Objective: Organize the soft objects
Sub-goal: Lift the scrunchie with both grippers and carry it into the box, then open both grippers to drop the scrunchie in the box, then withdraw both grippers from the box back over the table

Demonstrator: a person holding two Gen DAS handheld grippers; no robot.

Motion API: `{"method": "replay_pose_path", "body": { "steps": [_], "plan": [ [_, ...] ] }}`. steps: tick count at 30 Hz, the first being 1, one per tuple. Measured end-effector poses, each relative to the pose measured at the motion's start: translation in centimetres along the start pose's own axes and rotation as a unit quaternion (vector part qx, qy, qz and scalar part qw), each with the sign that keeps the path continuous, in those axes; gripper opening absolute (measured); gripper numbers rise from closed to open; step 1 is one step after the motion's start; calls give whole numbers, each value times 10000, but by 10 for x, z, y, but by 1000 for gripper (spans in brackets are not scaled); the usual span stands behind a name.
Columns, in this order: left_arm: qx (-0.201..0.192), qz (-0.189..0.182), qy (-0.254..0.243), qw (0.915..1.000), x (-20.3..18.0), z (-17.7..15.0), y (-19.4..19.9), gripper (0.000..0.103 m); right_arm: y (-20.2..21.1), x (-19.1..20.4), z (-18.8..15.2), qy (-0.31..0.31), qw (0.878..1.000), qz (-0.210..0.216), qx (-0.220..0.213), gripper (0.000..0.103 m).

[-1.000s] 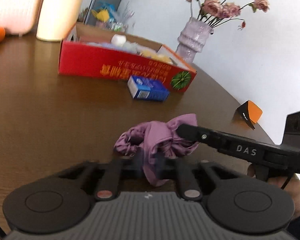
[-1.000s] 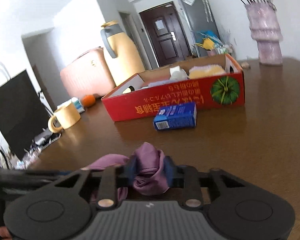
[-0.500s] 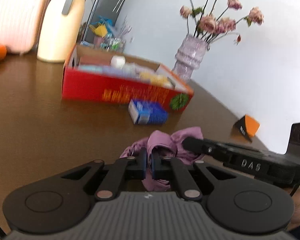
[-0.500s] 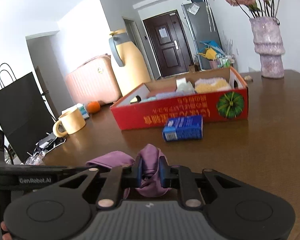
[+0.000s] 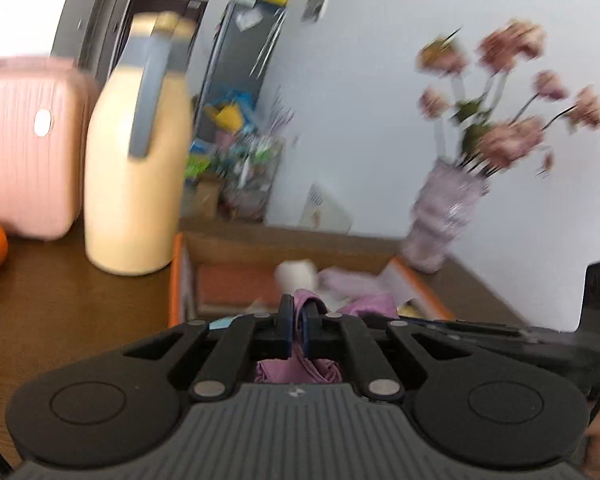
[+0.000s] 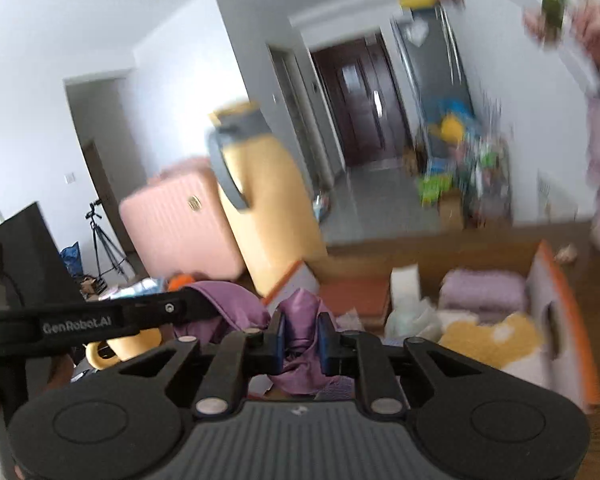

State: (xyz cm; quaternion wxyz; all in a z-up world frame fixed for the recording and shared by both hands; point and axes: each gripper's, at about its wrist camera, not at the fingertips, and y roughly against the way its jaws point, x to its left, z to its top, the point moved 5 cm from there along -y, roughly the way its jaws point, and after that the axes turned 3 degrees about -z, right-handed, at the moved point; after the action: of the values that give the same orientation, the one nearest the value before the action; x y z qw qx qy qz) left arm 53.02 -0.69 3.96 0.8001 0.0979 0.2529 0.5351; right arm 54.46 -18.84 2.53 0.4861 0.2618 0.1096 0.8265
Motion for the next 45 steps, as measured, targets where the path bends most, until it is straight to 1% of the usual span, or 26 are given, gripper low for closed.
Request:
{"method": "replay_pose_path", "body": {
  "steps": [2, 3, 6, 9, 10, 12, 14, 15, 16, 18, 21, 23, 24, 26, 28, 30, 31, 32, 33, 34, 36, 39, 41, 44, 45],
  "plan": [
    [208, 115, 35, 9997, 14, -9, -17, 5, -27, -9, -5, -231, 9993, -7, 294, 15],
    [310, 231, 10, 9993, 21, -14, -26, 5, -39, -13, -9, -313, 9985, -6, 441, 15],
    [524, 570, -217, 9968, 36, -31, -42, 5, -62, -17, -26, -382, 9960, 13, 807, 16],
    [652, 608, -173, 9959, 45, -42, -50, 8, -72, -15, -37, -331, 9949, -53, 949, 18],
    [685, 612, -178, 9956, 46, -43, -51, 10, -72, -13, -40, -258, 9949, -87, 967, 19],
    [689, 696, -185, 9950, 47, -43, -51, 20, -71, -9, -42, -132, 9951, -172, 963, 24],
    [575, 661, -134, 9961, 48, -38, -42, 46, -65, -8, -39, -97, 9954, -223, 923, 28],
    [490, 660, -118, 9965, 46, -33, -36, 50, -60, -8, -36, -83, 9958, -233, 882, 34],
    [400, 649, -131, 9970, 45, -28, -30, 50, -53, -7, -31, -67, 9964, -241, 813, 40],
    [262, 682, -213, 9971, 38, -19, -18, 52, -36, -6, -22, -40, 9976, -301, 625, 48],
    [44, 788, -267, 9965, 29, -6, 7, 56, -6, -3, -6, 101, 9984, -447, 323, 50],
    [-140, 828, -323, 9959, 19, -1, 26, 61, 18, -1, 3, 226, 9980, -584, 98, 53],
    [-242, 862, -354, 9954, 14, 2, 37, 65, 30, 1, 7, 286, 9974, -656, -19, 55],
    [-404, 913, -436, 9941, 3, 4, 55, 70, 58, 3, 13, 436, 9955, -806, -258, 59],
    [-560, 960, -529, 9924, -9, 5, 74, 71, 84, 3, 17, 577, 9922, -993, -489, 66],
    [-696, 984, -599, 9909, -23, 4, 90, 78, 108, 4, 16, 708, 9883, -1164, -691, 70],
    [-786, 973, -638, 9901, -30, 3, 99, 84, 121, 5, 15, 759, 9862, -1239, -792, 71],
    [-881, 975, -672, 9890, -36, 1, 106, 86, 131, 5, 14, 783, 9850, -1280, -858, 72],
    [-975, 994, -723, 9876, -43, -1, 112, 86, 140, 5, 12, 806, 9838, -1311, -922, 75],
    [-1033, 1006, -788, 9864, -47, -2, 118, 89, 150, 5, 11, 820, 9823, -1348, -1014, 78],
    [-1174, 1083, -870, 9833, -57, -6, 130, 100, 166, 7, 8, 884, 9786, -1453, -1157, 82],
    [-1553, 1259, -901, 9757, -67, -13, 150, 103, 186, 11, 2, 1023, 9699, -1686, -1432, 92],
    [-1691, 1329, -1009, 9714, -72, -19, 161, 103, 195, 15, -4, 1096, 9659, -1762, -1550, 93],
    [-1703, 1434, -1036, 9694, -76, -29, 172, 103, 202, 20, -15, 1154, 9658, -1743, -1534, 94],
    [-1693, 1471, -1020, 9692, -76, -32, 175, 103, 205, 22, -19, 1151, 9661, -1722, -1543, 96]
  ]
}}
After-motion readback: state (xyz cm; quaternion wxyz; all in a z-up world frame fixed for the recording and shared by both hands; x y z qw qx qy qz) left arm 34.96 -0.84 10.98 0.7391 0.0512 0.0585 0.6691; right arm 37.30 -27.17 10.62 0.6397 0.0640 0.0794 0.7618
